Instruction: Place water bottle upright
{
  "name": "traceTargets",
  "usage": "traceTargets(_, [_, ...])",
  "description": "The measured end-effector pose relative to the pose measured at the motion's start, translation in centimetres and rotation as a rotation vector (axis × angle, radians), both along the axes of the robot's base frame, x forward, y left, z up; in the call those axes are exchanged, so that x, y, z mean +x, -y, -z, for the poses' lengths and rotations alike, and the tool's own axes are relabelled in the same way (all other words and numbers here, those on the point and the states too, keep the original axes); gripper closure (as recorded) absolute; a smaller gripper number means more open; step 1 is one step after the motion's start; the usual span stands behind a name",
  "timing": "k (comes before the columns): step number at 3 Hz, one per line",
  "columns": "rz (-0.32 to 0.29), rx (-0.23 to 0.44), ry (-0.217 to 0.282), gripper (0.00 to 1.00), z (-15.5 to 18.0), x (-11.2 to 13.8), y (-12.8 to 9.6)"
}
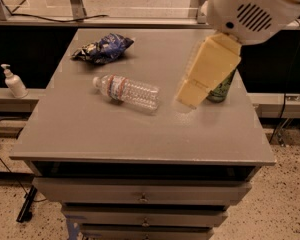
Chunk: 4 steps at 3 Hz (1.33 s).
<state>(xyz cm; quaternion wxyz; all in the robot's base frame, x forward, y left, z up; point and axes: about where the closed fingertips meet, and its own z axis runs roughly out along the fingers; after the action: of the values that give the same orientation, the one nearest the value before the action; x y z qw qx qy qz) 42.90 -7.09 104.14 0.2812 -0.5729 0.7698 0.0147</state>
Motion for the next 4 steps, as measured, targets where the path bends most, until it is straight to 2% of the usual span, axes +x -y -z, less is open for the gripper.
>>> traceTargets(1, [0.056, 0.018, 0.006, 0.0, 0.4, 1.2, 0.1])
traceTargets(2, [0.083, 0.048, 0.013, 0.0, 1.5, 5.1, -2.2])
traceTargets(3, [0.073, 0.06, -0.034, 0.0, 4.1, 8.8, -6.0])
traceTargets(4, [0.073, 0.032, -0.114, 0.0, 8.0, 11.5, -9.3])
